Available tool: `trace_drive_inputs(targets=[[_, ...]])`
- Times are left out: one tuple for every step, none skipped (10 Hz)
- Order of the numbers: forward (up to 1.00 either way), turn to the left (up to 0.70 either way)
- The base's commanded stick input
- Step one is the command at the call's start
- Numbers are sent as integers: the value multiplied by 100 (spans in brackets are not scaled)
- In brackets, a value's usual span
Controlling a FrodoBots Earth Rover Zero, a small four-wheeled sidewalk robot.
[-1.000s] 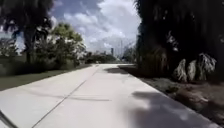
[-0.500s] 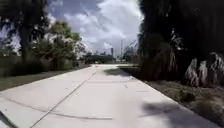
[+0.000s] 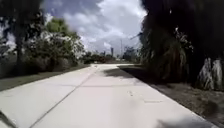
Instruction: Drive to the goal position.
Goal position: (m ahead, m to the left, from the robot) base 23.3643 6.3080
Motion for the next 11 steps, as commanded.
trace_drive_inputs(targets=[[84,0],[84,0],[84,0],[84,0],[84,0],[84,0],[84,0],[84,0],[84,0],[84,0],[84,0]])
